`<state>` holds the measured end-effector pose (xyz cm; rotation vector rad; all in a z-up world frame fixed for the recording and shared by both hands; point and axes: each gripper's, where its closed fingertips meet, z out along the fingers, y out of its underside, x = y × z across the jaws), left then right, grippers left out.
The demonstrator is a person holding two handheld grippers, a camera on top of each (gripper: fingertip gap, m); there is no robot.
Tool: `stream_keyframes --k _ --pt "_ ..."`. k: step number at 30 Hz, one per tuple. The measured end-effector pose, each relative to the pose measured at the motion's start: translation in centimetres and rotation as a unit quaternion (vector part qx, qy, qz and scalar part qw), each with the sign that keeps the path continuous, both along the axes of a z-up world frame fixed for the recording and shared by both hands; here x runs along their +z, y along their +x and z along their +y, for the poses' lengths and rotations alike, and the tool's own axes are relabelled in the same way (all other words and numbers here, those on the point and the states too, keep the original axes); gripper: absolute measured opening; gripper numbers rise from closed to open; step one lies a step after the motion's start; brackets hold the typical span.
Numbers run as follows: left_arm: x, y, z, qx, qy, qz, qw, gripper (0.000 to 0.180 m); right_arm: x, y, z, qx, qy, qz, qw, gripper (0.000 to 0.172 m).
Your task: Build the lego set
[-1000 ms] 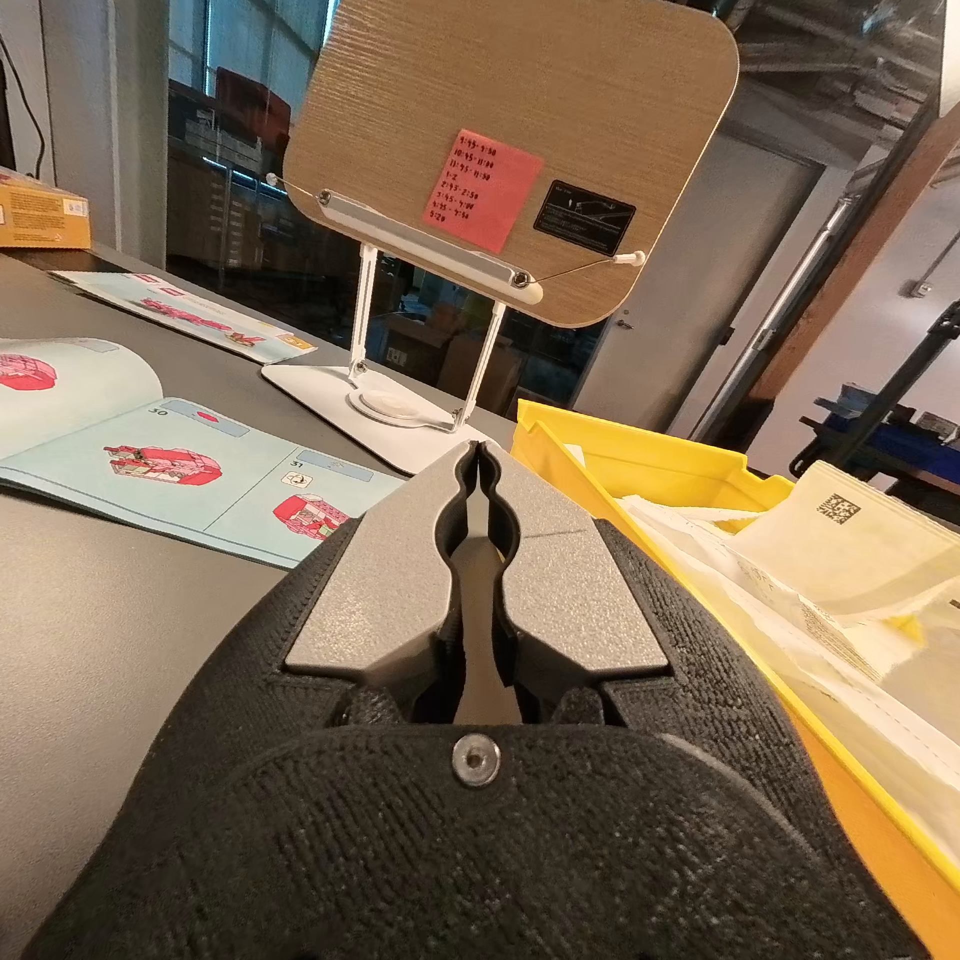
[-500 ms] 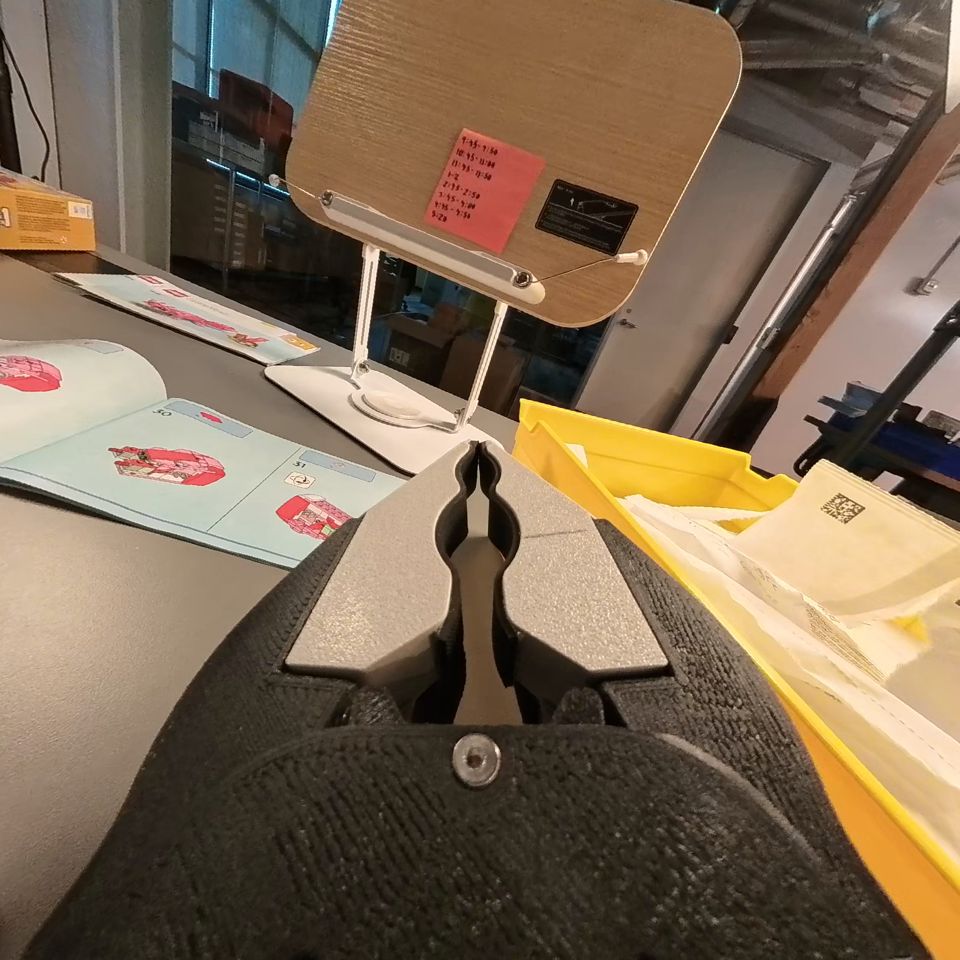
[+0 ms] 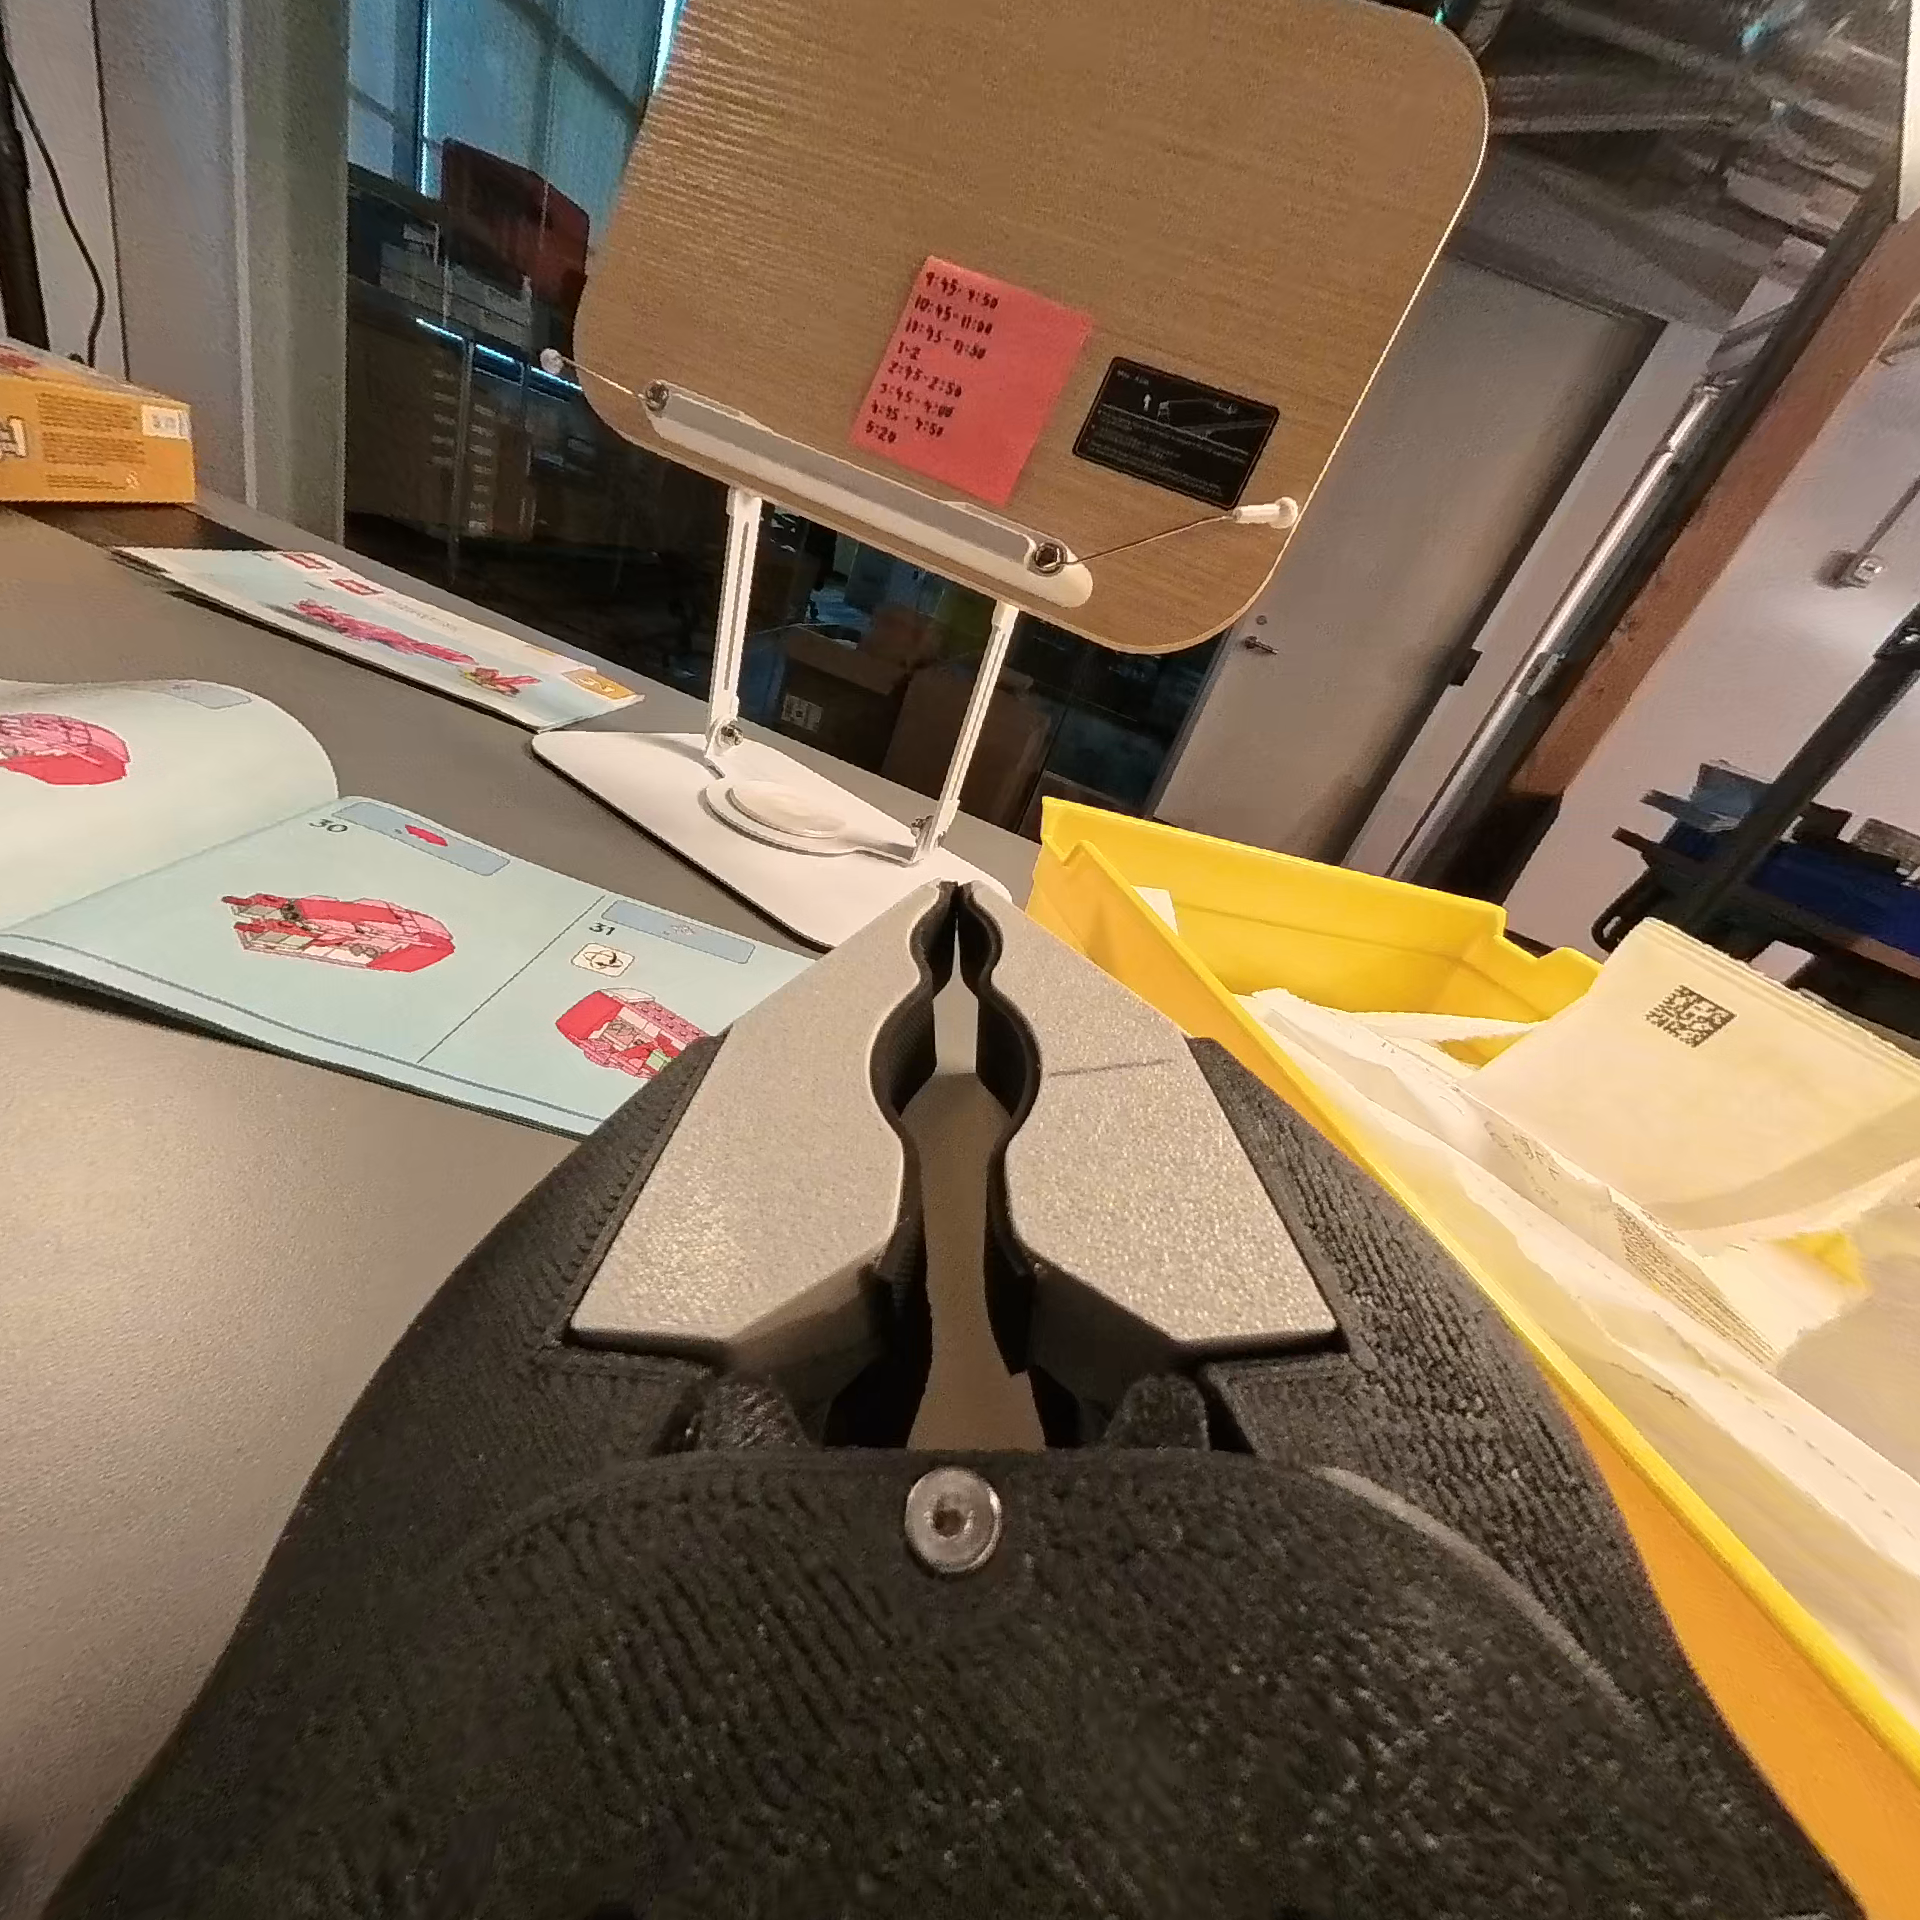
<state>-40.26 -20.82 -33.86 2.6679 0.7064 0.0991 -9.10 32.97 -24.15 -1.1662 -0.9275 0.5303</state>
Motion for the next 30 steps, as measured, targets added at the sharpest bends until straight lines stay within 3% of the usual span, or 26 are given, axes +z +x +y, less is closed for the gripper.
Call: stream_keyframes --k 4,8,10,14,21,25,27,30 --pt "0.1 0.6 1.7 0.006 0.060 -0.022 0.998 0.043 0.0 0.0 0.0 0.000 0.000 0.000 1.000 0.000" --pt "1.5 3.1 7.1 0.018 0.218 -0.095 0.971 0.043 0.0 0.0 0.0 0.000 0.000 0.000 1.000 0.000" --pt "2.0 2.3 8.1 0.017 0.244 -0.066 0.967 0.047 0.0 0.0 0.0 0.001 0.000 0.000 1.000 0.000" --pt "2.4 0.3 7.1 -0.011 0.209 0.003 0.978 0.047 0.0 0.0 -0.1 0.001 0.000 0.001 1.000 0.000" --pt "1.4 1.4 4.9 -0.015 0.145 -0.016 0.989 0.039 0.0 0.0 0.0 0.002 -0.002 0.000 1.000 0.000" --pt "1.1 2.0 4.5 -0.013 0.140 -0.030 0.990 0.027 0.0 0.0 0.0 0.002 -0.002 0.000 1.000 0.000" --pt "0.9 2.3 3.9 -0.018 0.127 -0.038 0.991 0.012 0.0 0.0 0.0 0.002 -0.001 0.000 1.000 0.000" --pt "0.6 2.7 3.3 -0.020 0.111 -0.044 0.993 0.017 0.0 -0.1 -0.1 0.002 0.000 -0.002 1.000 0.000"
